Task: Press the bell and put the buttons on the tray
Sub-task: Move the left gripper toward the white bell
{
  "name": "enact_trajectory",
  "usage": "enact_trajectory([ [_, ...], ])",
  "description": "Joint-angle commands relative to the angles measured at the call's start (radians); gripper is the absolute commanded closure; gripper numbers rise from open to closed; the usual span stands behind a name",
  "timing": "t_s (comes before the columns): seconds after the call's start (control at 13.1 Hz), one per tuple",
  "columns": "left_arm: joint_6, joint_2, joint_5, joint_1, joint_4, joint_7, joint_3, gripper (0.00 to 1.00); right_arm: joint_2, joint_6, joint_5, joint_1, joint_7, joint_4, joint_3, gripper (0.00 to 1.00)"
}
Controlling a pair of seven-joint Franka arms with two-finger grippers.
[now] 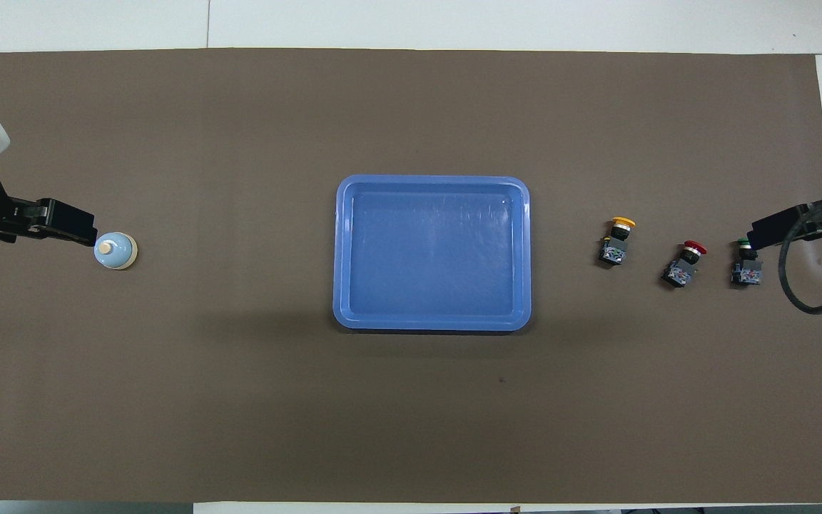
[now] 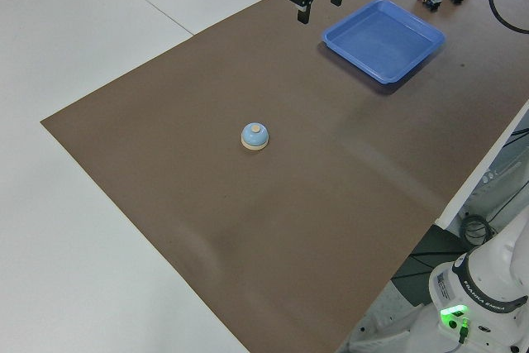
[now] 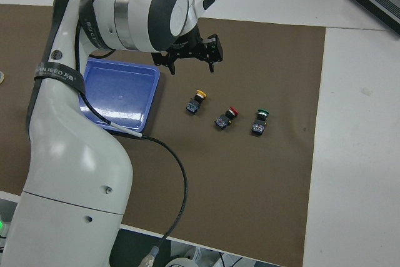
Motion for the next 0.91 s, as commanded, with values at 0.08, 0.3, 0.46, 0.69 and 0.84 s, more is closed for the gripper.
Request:
enact_trajectory([
  [0.08,-0.011,-0.011,0.010,0.002,-0.003,-0.011,-0.001,0.00,-0.009,-0.017,-0.010,-0.005,-0.015,-0.002,0.000,0.00],
  [0.3,0.005,-0.014,0.011,0.004,-0.006,-0.013,-0.001,0.00,-0.009,-0.017,-0.010,-0.004,-0.015,-0.002,0.002,0.00],
  [0.46,0.021,-0.017,0.011,0.014,-0.015,-0.016,-0.001,0.00,-0.009,-0.017,-0.010,-0.004,-0.017,-0.002,0.002,0.00],
  [0.69,0.039,-0.015,0.011,0.037,-0.029,-0.016,-0.001,0.67,-0.009,-0.017,-0.010,-0.004,-0.017,-0.002,0.002,0.00],
  [0.84,0.045,-0.004,0.010,0.101,-0.052,-0.024,-0.001,1.00,-0.009,-0.017,-0.008,-0.006,-0.015,-0.002,0.000,0.00],
])
